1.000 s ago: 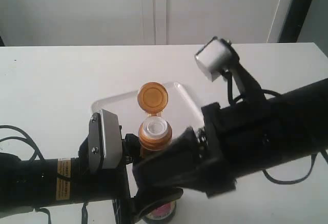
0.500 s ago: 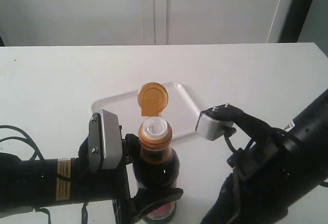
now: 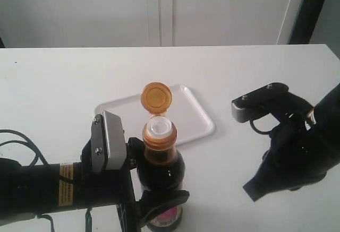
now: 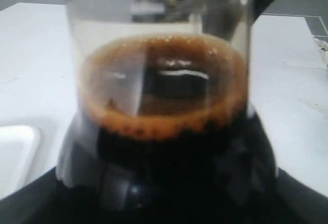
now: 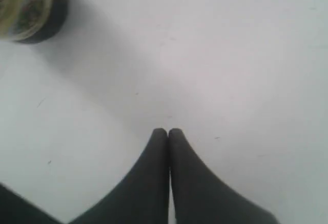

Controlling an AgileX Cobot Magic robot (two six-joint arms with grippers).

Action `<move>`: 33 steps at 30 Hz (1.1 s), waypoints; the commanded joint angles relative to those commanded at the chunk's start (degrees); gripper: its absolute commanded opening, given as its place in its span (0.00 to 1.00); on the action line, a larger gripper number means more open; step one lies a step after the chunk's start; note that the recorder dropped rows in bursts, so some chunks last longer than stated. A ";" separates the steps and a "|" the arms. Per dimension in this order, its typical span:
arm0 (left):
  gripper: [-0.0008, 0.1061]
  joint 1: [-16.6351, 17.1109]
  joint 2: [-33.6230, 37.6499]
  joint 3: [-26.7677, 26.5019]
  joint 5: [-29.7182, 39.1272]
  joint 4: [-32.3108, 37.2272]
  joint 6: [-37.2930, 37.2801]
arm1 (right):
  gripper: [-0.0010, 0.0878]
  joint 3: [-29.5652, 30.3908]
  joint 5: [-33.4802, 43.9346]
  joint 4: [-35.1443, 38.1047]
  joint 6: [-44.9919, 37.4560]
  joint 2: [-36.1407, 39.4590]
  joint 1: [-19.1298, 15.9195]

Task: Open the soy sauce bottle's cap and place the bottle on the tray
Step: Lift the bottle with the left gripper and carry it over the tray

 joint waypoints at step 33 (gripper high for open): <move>0.01 0.12 -10.97 -11.79 6.60 -21.58 13.34 | 0.01 3.73 -14.87 2.15 -0.27 0.00 -14.07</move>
